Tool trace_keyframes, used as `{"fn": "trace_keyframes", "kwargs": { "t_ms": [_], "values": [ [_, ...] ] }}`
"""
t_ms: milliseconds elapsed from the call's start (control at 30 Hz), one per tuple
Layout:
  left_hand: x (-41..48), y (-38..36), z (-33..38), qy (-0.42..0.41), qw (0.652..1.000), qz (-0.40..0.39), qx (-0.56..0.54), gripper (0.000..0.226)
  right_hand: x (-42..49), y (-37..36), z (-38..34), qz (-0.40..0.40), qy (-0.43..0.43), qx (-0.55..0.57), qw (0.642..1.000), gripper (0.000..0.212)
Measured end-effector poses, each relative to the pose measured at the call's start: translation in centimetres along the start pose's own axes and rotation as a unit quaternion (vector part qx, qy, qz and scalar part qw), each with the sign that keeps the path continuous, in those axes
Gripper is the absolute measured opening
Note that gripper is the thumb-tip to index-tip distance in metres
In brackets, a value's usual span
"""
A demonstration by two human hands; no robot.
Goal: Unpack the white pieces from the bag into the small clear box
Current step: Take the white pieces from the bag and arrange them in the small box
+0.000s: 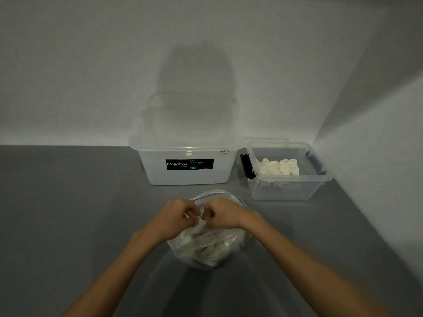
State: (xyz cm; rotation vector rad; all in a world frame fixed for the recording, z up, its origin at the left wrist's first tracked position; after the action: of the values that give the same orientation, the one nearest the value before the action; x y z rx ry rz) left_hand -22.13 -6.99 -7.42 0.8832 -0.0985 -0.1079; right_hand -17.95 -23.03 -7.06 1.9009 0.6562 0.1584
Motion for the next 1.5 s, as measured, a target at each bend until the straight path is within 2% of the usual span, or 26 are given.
{"fn": "trace_keyframes", "kwargs": {
  "t_ms": [133, 233, 333, 400, 500, 700, 833, 1000, 1167, 1267, 1333, 1500],
  "values": [
    [0.2, 0.4, 0.1, -0.006, 0.999, 0.003, -0.036, 0.021, -1.3, 3.2, -0.5, 0.042, 0.006, 0.086, 0.995, 0.009],
    [0.2, 0.7, 0.8, 0.014, 0.992, 0.010, -0.122, 0.007, -1.9, 4.9, -0.7, 0.105, 0.014, 0.141, 0.984, 0.009],
    [0.0, 0.8, 1.2, 0.082, 0.962, 0.022, -0.261, 0.010, -2.2, 5.7, -0.6, 0.181, -0.007, 0.224, 0.958, 0.011],
    [-0.1, 0.7, 1.4, 0.115, 0.931, 0.029, -0.344, 0.013, -2.5, 6.0, -0.7, 0.199, -0.021, 0.256, 0.946, 0.009],
    [-0.2, 0.5, 1.5, 0.126, 0.915, 0.044, -0.381, 0.015, -2.7, 5.9, -1.1, 0.201, -0.021, 0.238, 0.950, 0.006],
    [-0.2, 0.7, 1.3, 0.089, 0.926, 0.045, -0.363, 0.014, -2.2, 5.5, -1.5, 0.243, -0.009, 0.152, 0.958, 0.007],
    [0.3, 1.3, 1.2, 0.065, 0.924, 0.086, -0.367, 0.017, -2.1, 5.6, -2.0, 0.225, 0.006, 0.119, 0.967, 0.009],
    [0.5, 1.4, 0.4, 0.079, 0.932, 0.107, -0.336, 0.010, -1.2, 4.5, -1.5, 0.209, -0.029, 0.126, 0.969, 0.014],
    [0.6, 1.1, -0.6, 0.109, 0.938, 0.120, -0.306, 0.005, 0.2, 0.4, -0.8, 0.076, -0.014, -0.003, 0.997, 0.013],
    [0.6, 1.0, -0.8, 0.118, 0.938, 0.120, -0.302, 0.005, 0.8, -2.1, -0.5, 0.022, -0.026, -0.019, 0.999, 0.011],
    [0.4, 0.9, -0.7, 0.118, 0.939, 0.120, -0.300, 0.006, 0.9, -2.9, -0.6, 0.020, -0.022, -0.030, 0.999, 0.002],
    [0.1, 1.3, -0.9, 0.121, 0.935, 0.142, -0.301, 0.013, 0.7, -2.6, -0.2, 0.039, -0.020, -0.016, 0.999, 0.006]
  ]
}}
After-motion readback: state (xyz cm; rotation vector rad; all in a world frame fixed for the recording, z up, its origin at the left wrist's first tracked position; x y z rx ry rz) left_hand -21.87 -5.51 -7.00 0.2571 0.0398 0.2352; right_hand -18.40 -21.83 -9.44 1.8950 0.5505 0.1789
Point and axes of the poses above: each hand's wrist, its own x-axis towards the middle knuckle, its own y-axis out of the back of the hand, z = x × y, the point moved 1 cm from there along x, towards the middle knuckle, and after that the axes turned 11 degrees about z, right-handed, at the moved point
